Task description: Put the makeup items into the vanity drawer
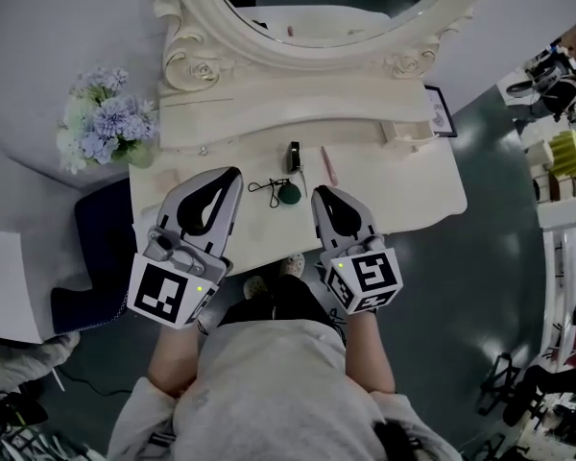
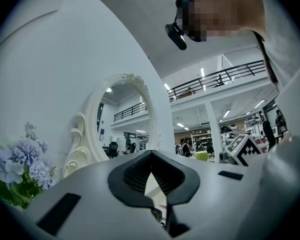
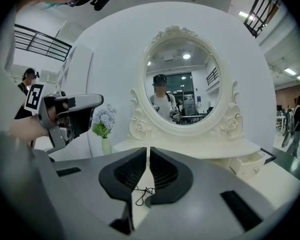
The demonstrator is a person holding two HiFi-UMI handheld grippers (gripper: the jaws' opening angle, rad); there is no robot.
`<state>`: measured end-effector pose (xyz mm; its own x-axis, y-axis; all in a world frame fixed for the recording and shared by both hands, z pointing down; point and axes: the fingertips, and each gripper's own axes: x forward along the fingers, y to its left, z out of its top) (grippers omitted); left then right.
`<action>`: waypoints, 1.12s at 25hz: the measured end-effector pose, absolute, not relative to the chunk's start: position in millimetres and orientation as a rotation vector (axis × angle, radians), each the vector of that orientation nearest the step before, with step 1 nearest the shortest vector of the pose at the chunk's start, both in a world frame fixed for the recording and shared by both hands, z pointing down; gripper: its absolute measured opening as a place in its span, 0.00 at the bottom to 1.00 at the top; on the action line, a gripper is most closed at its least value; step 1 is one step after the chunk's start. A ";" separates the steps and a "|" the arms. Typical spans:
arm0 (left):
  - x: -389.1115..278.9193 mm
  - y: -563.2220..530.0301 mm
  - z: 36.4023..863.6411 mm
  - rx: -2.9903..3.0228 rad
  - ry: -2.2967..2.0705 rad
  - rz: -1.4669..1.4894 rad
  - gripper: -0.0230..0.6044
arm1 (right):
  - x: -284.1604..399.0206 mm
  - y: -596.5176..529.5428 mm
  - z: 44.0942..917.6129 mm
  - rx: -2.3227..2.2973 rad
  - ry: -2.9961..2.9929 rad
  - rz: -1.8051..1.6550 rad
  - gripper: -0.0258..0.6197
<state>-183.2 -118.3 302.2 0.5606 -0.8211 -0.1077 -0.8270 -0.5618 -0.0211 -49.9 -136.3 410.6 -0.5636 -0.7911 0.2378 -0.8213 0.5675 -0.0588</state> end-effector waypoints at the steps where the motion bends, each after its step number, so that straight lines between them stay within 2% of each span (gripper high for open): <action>1: -183.6 -120.0 301.8 -2.711 1.438 0.139 0.06 | -50.5 -137.9 415.8 1.349 -2.605 0.257 0.09; 12: -198.8 -138.3 316.8 -2.698 1.533 0.150 0.06 | -70.5 -156.6 488.1 1.153 -2.505 0.427 0.09; 17: -205.7 -136.1 342.7 -2.739 1.567 0.016 0.06 | -76.5 -164.9 518.2 1.087 -2.457 0.485 0.09; 23: -214.2 -140.9 348.2 -2.706 1.638 0.005 0.06 | -77.6 -175.5 550.5 1.017 -2.399 0.519 0.09; 28: -220.9 -142.6 351.0 -2.674 1.693 -0.007 0.06 | -80.7 -182.7 573.2 0.942 -2.370 0.551 0.19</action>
